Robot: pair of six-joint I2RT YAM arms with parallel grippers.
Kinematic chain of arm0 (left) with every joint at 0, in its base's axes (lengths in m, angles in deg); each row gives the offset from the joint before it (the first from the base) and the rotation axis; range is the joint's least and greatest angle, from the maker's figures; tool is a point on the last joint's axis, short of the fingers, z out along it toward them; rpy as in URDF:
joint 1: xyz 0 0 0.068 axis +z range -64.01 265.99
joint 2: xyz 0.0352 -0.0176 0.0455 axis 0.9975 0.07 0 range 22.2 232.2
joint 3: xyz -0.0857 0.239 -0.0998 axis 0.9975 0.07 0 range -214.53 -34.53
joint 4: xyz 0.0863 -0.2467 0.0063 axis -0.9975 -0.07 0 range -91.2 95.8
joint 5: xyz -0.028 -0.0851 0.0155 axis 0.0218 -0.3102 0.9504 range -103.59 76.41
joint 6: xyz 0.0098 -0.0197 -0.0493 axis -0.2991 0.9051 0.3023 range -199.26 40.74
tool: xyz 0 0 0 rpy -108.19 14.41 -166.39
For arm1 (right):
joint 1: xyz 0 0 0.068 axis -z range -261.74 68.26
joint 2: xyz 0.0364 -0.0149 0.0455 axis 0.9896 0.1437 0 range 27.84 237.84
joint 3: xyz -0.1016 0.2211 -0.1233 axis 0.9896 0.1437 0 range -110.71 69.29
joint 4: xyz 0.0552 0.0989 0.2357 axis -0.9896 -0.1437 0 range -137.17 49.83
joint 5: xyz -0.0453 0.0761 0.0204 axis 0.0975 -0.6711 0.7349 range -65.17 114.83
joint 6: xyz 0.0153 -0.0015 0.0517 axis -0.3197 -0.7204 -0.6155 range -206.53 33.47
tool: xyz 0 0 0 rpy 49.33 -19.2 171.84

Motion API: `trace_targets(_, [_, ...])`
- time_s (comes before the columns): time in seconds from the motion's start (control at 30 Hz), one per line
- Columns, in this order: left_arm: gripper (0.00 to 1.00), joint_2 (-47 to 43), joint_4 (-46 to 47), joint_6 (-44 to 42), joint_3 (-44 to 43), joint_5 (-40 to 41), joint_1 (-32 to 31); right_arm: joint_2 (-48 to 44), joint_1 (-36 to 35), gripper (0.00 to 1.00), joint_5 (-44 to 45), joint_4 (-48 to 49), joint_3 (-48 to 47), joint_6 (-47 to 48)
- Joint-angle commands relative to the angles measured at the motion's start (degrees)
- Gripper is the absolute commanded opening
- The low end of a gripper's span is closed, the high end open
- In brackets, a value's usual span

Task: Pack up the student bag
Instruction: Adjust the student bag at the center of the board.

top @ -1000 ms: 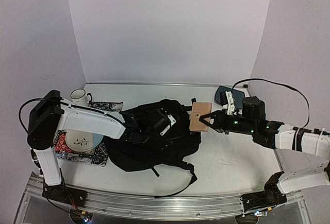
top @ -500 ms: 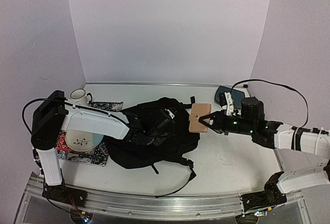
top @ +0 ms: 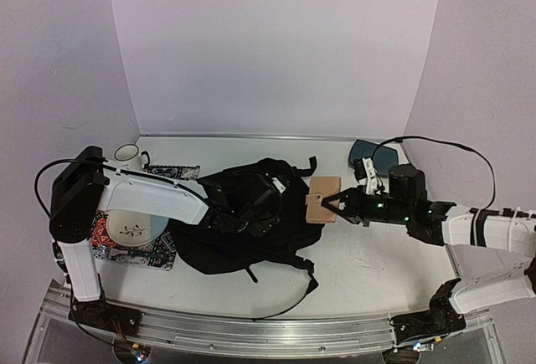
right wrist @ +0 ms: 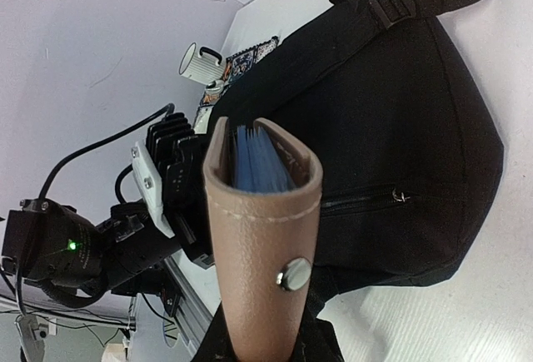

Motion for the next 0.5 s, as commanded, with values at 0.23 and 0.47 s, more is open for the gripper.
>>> trace_targets(0.23, [0.81, 0.6, 0.5, -3.5, -1.7, -4.8, -0.3, -0.9, 0.1, 0.00, -1.6, 4.7, 0.1, -0.5])
trace_targets(0.47, [0.81, 3.5, 0.0, -4.7, -3.4, 2.3, -0.3, -1.1, 0.1, 0.00, -1.5, 4.8, 0.6, -0.7])
